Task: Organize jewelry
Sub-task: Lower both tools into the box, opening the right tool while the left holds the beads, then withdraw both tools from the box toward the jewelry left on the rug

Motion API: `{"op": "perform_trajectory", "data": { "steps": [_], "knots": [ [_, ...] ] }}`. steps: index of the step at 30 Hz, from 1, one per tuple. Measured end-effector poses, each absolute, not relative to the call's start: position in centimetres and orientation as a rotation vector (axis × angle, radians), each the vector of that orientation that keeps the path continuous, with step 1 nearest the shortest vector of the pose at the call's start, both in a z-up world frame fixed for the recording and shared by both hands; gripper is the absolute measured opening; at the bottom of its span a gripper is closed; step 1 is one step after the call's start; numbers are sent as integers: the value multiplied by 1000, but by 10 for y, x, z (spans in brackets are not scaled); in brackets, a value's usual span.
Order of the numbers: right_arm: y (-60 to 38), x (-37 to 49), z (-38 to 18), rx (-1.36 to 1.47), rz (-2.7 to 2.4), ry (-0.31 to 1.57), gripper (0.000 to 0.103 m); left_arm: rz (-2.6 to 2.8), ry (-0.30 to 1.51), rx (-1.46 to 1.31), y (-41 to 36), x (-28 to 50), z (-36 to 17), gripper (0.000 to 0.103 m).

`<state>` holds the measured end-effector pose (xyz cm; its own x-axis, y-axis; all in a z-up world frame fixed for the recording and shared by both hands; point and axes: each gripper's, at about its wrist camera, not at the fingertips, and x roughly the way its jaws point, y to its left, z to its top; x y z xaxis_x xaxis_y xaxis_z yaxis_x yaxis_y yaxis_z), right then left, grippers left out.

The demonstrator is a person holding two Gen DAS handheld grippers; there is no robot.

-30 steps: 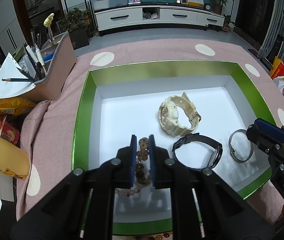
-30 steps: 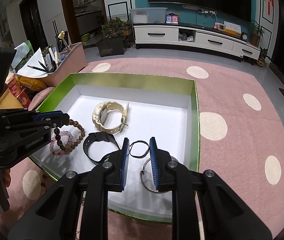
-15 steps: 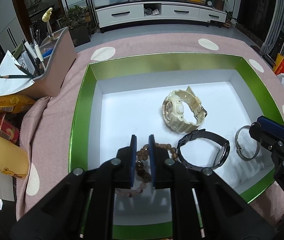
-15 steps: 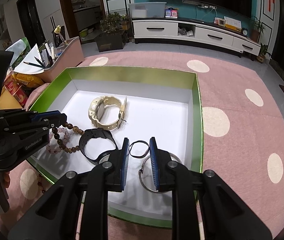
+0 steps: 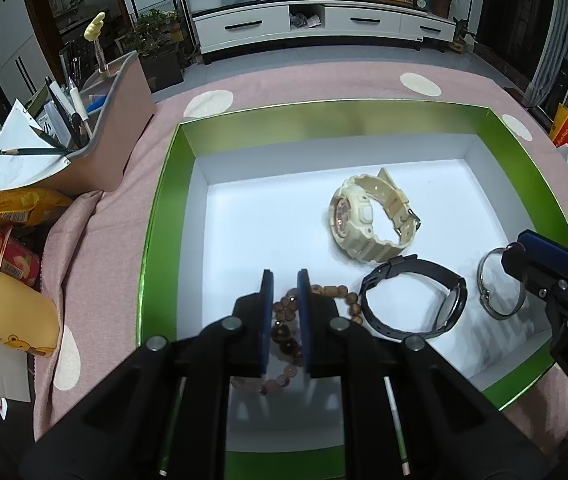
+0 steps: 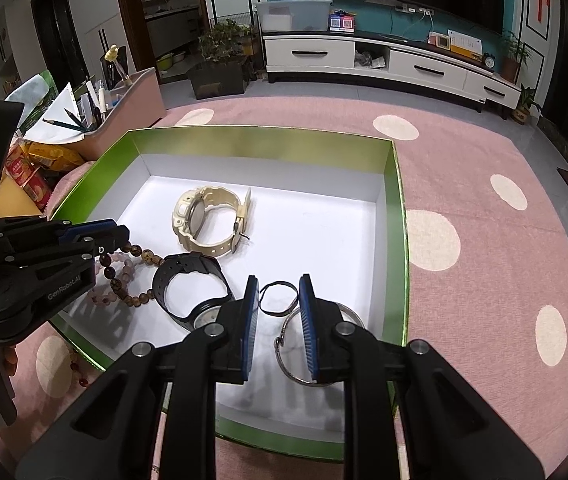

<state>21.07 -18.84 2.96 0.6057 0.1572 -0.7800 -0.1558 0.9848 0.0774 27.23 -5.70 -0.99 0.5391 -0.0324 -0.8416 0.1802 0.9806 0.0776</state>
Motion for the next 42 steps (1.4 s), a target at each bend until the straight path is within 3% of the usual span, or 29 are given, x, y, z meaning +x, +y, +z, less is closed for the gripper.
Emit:
{"op": "perform_trajectory", "data": {
  "steps": [12,19,21,25,31,34,42],
  "knots": [
    [-187,210,30,-5,171,907,21,-121,999,166,-56,273,-12,13],
    [-192,207,34,9,166,891,23,-120,985,161,-53,271,-7,33],
    [-194,204,38,15,164,880,33,-118,976,161,-52,269,-4,43],
    [-197,193,49,25,163,844,39,-120,953,160,-51,262,3,60],
    [-201,171,65,37,150,789,60,-121,912,154,-49,245,17,85],
    [-204,159,71,49,150,770,69,-121,893,145,-47,234,24,93],
    [-209,126,80,68,142,742,85,-146,863,118,-41,195,34,101]
  ]
}}
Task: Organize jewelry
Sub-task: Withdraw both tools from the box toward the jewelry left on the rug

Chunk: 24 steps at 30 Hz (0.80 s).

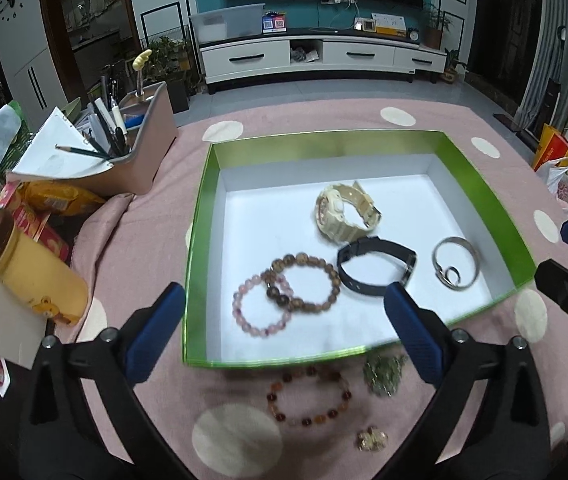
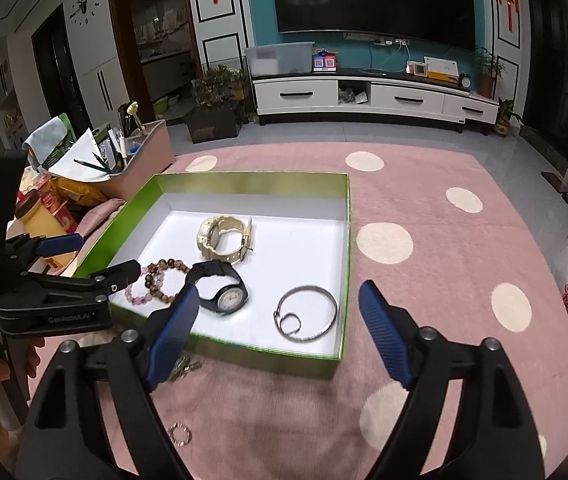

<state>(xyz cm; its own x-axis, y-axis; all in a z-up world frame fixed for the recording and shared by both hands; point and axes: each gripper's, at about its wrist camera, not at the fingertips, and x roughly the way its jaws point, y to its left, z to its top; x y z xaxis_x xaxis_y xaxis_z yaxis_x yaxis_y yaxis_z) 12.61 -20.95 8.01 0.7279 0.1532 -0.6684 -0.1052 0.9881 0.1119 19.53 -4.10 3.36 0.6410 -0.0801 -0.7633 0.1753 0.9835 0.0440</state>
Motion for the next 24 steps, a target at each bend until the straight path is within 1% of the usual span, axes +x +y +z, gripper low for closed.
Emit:
{"op": "perform_trajectory", "data": {
  "steps": [17,24],
  "knots": [
    [-199,59,66,61,217,767,87,-158,829,-33,12,117,28,101],
    [-185,41,51,25,270,789,87,-146,835,-1,21,92,15,101]
  ]
}}
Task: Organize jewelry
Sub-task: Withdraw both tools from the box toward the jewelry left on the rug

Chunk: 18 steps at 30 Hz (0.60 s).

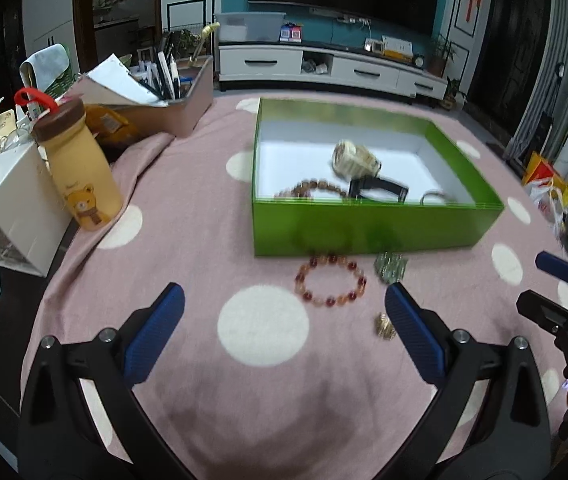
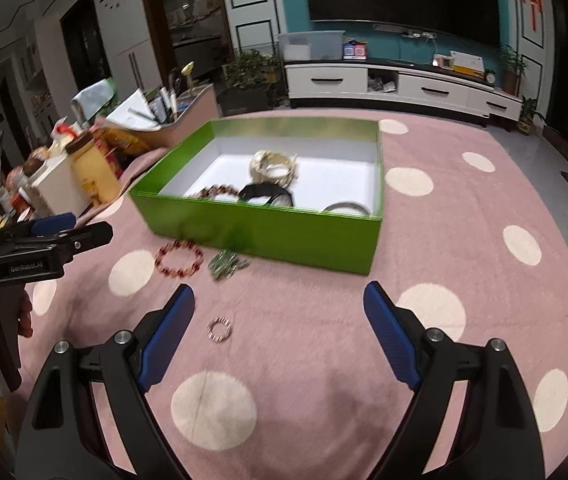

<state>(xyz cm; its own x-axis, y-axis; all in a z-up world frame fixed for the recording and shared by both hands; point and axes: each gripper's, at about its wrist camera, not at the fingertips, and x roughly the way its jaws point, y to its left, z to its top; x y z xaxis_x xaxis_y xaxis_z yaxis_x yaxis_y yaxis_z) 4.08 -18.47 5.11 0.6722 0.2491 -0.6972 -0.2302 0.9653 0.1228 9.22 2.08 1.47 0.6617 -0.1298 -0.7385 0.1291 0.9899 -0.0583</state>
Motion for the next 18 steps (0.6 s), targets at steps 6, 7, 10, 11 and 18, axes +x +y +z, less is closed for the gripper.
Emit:
{"op": "perform_trajectory", "data": {
  "steps": [6,7,10,11,18],
  "knots": [
    [-163,30,22,-59,333,840,79,-161,856,15,18,76,-5,101],
    [-159,31,15,-69,340,860,76,-164,860,21,16,74,-8,101],
    [-151,37,-3,-90,361,903,63,-170,871,36,12,73,-16,101],
    [-148,39,-5,-98,363,907,59,-169,877,40,11,73,-19,101],
    [-126,58,-20,-175,394,903,43,-195,889,62,5,78,-27,101]
  ]
}}
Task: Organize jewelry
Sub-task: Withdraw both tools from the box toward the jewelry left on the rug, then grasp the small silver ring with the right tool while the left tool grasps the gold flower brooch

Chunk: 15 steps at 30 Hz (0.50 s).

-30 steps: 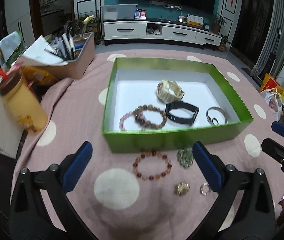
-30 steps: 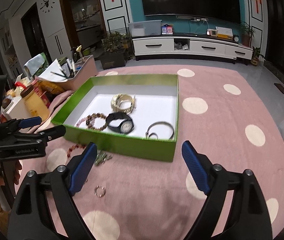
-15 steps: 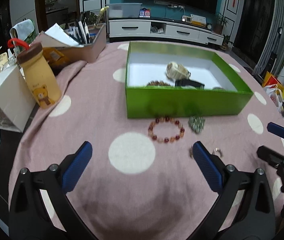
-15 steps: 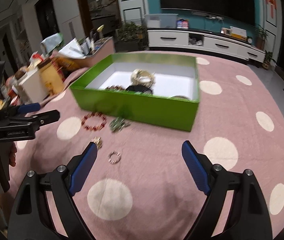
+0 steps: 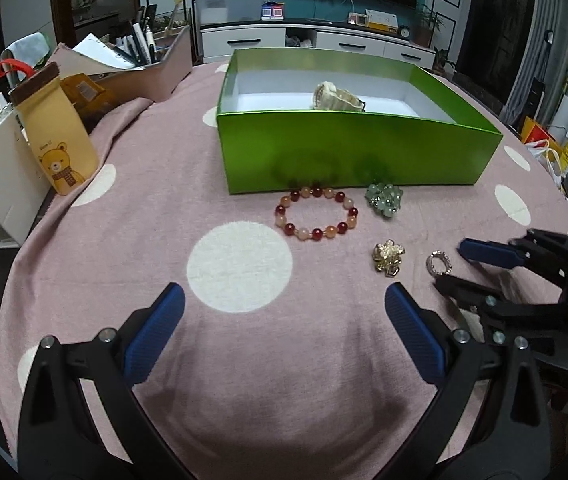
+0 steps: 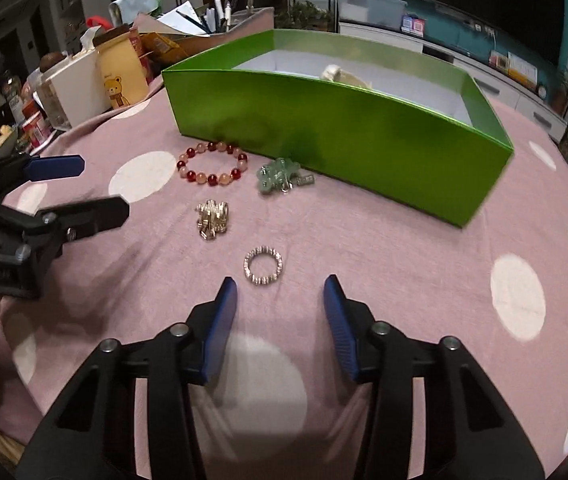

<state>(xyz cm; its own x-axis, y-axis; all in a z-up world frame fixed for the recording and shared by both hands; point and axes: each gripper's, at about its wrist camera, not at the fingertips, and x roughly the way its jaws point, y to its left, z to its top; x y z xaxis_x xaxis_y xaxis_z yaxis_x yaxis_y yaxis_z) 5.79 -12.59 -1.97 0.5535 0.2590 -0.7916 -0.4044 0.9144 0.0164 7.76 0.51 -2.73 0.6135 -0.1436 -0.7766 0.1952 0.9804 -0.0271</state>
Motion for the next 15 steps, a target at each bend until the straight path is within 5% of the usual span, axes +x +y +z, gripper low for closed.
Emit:
{"op": "perform_trajectory", "data": {
  "steps": [5,15],
  "knots": [
    [-120,62,-19,-196,423,887,21,-228,898,69,-3,83,-30,97],
    [-159,60,-9,-122,334,851,21,-376,924,103,-51,88,-41,55]
  ]
}}
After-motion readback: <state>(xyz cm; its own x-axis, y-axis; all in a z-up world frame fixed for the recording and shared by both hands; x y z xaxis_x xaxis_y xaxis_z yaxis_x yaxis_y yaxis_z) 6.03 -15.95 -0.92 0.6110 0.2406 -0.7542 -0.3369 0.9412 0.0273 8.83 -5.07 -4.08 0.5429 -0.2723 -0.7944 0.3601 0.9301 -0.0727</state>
